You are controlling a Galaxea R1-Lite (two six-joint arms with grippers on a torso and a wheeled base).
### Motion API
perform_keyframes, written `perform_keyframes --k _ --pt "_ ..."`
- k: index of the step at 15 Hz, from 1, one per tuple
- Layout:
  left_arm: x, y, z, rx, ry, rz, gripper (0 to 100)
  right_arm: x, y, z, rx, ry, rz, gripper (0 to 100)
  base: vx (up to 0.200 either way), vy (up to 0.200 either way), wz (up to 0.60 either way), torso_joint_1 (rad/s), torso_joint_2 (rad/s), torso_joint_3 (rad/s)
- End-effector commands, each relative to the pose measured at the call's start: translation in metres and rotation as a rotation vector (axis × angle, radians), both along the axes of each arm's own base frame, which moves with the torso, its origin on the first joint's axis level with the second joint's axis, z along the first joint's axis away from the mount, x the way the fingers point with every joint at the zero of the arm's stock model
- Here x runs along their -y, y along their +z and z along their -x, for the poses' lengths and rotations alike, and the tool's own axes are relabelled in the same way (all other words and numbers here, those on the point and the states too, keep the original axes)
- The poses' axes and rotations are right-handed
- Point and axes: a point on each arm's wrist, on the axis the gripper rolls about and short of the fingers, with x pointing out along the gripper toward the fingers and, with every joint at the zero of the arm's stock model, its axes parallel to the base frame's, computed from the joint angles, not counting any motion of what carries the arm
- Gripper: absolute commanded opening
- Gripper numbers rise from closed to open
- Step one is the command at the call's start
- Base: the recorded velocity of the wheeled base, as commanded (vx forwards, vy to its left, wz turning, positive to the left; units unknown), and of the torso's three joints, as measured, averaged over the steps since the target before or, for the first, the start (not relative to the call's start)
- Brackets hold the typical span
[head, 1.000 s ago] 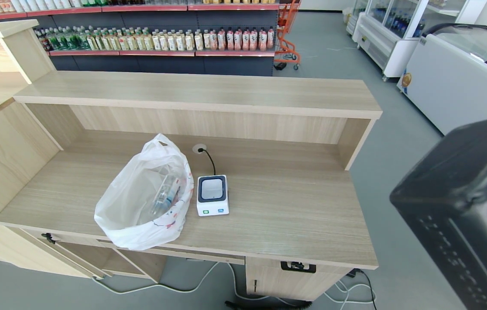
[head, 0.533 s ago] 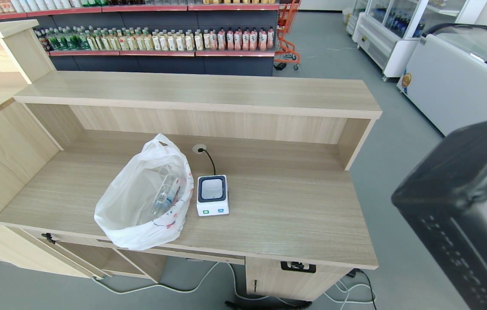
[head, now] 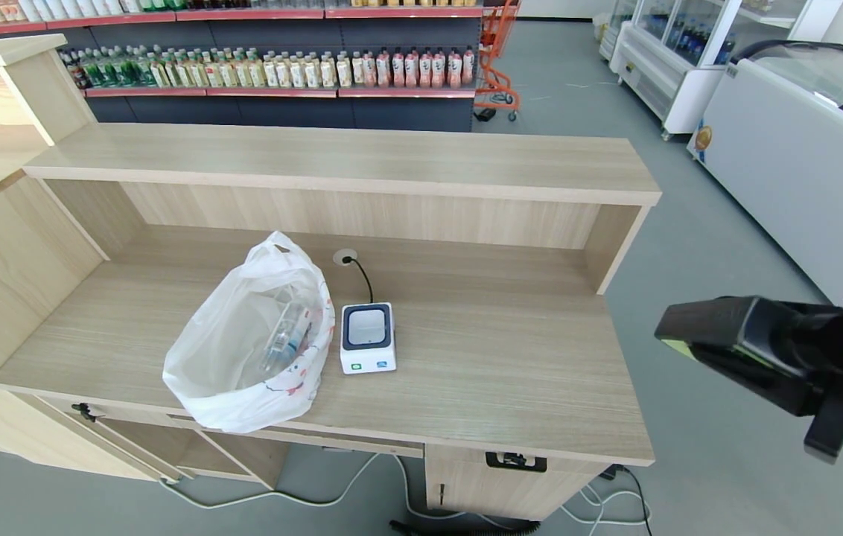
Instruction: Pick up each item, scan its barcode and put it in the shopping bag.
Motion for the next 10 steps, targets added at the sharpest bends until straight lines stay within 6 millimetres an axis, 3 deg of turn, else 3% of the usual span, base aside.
perform_keyframes --k 1,3,5,10 --pt "0.000 0.000 0.000 0.000 0.000 0.000 100 0.007 0.013 -0.007 -0.132 -0.146 -0.264 0 0.000 0.000 0.00 0.000 0.00 0.000" --pt "0.000 0.000 0.000 0.000 0.000 0.000 100 0.000 0.006 -0.031 -0.392 -0.240 -0.611 0 0.000 0.000 0.00 0.000 0.00 0.000" --pt "0.000 0.000 0.000 0.000 0.000 0.000 100 -0.006 0.009 -0.045 -0.493 -0.270 -0.780 0 0.000 0.000 0.00 0.000 0.00 0.000" --pt "0.000 0.000 0.000 0.000 0.000 0.000 100 -0.008 0.005 -0.052 -0.533 -0.284 -0.803 0 0.000 0.000 0.00 0.000 0.00 0.000"
